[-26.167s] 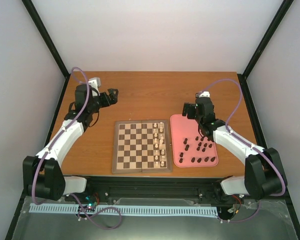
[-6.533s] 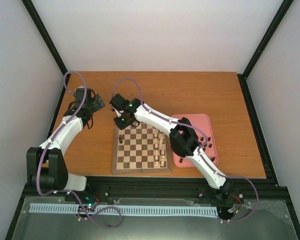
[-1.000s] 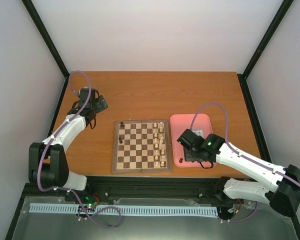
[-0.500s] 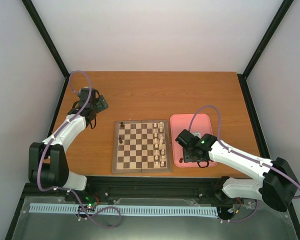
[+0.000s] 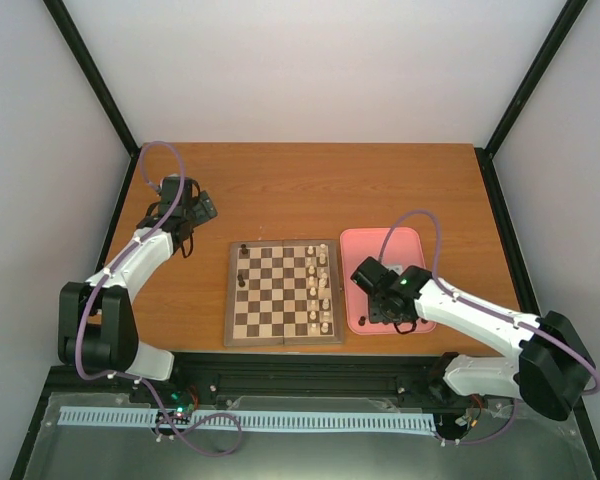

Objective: Set up the chess pieces on the board
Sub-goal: Pick up the chess piece from the storage box.

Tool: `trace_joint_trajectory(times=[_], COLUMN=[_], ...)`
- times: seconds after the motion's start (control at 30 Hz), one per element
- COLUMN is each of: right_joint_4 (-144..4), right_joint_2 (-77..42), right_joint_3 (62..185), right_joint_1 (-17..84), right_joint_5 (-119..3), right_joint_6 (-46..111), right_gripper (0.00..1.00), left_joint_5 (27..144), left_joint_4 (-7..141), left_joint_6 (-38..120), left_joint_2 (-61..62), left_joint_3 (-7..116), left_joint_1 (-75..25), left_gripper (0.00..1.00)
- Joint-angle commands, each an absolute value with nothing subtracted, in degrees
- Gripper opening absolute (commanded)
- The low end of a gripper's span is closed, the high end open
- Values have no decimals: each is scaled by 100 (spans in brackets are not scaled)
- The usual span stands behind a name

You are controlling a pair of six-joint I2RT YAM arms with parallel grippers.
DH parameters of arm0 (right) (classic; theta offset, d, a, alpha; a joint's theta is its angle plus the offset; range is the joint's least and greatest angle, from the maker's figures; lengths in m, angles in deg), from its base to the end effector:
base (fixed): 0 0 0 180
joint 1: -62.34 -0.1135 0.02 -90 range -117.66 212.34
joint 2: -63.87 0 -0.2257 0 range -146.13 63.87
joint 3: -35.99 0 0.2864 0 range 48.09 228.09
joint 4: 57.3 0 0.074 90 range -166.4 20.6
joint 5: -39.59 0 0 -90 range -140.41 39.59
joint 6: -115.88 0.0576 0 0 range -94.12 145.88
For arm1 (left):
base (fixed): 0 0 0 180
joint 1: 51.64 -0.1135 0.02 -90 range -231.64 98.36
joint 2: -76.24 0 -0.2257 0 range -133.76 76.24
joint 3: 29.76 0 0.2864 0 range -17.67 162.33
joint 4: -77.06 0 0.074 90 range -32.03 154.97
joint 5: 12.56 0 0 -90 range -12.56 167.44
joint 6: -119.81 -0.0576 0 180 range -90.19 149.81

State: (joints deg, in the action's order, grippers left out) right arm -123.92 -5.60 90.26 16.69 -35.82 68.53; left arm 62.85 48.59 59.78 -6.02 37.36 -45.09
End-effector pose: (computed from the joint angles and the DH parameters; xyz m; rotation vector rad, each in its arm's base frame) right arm 0.1751 0.1584 0.1214 -0.0487 2.8598 -0.1203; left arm 0.3593 -0.0267 0.1729 -0.5899 2.2249 -0.0292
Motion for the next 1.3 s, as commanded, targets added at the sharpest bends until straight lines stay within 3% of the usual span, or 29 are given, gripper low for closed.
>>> trace_joint_trajectory(times=[0.0,0.73,1.27], right_joint_4=[-12643,-13397,-12814], right_joint_2=[-158,912,531], right_joint_3=[8874,8967,8614], right_joint_1=[1748,2624,4204], right_joint_5=[-3241,-2531,-3730], right_joint_6=[7431,9244,8080], right_gripper=[54,45,39], left_joint_5=[6251,6716,6723], left_joint_4=[4910,4906,4915], left_joint_6=[5907,5780,5749], left_joint_2=[-607,-406,-409], left_joint_3=[3984,3994,3994], left_joint_1=[-4473,-4478,-4476], left_gripper=[100,100,100])
